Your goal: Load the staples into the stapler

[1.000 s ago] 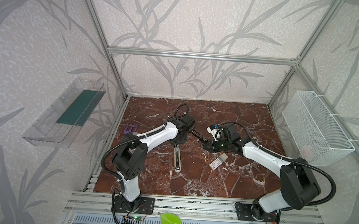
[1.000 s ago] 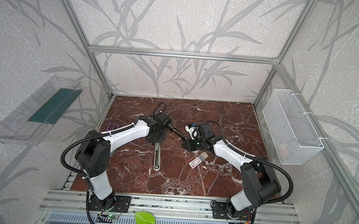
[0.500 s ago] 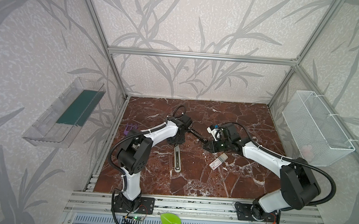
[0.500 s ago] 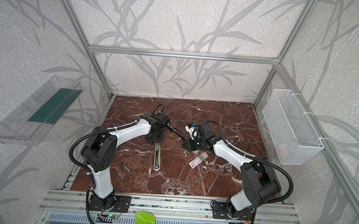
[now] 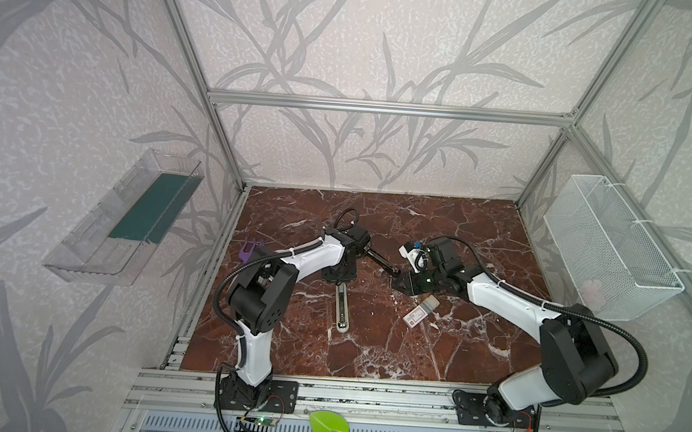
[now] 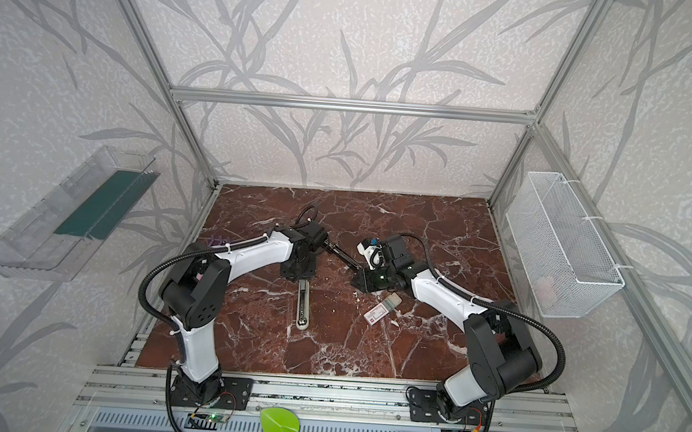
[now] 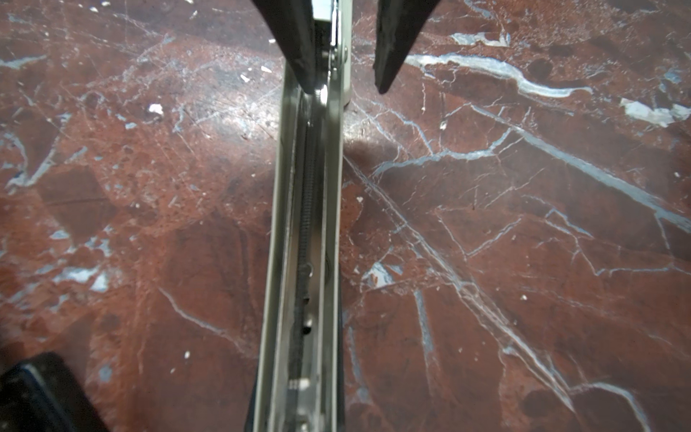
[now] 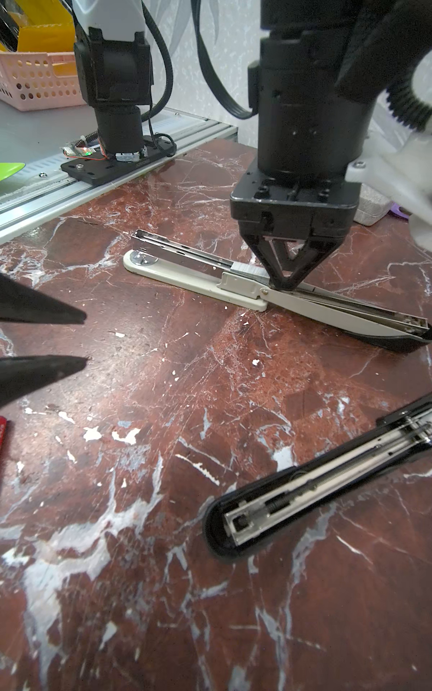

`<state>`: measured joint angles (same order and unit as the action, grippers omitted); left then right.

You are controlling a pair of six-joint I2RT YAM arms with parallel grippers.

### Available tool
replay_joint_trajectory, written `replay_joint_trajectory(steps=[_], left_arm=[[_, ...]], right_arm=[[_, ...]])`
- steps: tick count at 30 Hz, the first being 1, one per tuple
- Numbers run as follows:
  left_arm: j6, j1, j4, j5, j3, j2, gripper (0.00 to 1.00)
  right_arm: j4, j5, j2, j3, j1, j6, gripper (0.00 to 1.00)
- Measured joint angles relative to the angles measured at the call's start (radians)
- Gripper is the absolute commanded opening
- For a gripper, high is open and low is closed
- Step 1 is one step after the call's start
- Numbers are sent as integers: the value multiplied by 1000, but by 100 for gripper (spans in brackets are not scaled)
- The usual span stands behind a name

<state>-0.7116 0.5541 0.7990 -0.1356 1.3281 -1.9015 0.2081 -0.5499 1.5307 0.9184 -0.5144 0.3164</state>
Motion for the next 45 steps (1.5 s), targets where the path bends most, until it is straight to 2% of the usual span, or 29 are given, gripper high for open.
replay_joint_trajectory(steps=[45], left_arm=[[-42,31,10,13,-111,93,27]], right_arm=[[0,0,7,0,1,-5,19]])
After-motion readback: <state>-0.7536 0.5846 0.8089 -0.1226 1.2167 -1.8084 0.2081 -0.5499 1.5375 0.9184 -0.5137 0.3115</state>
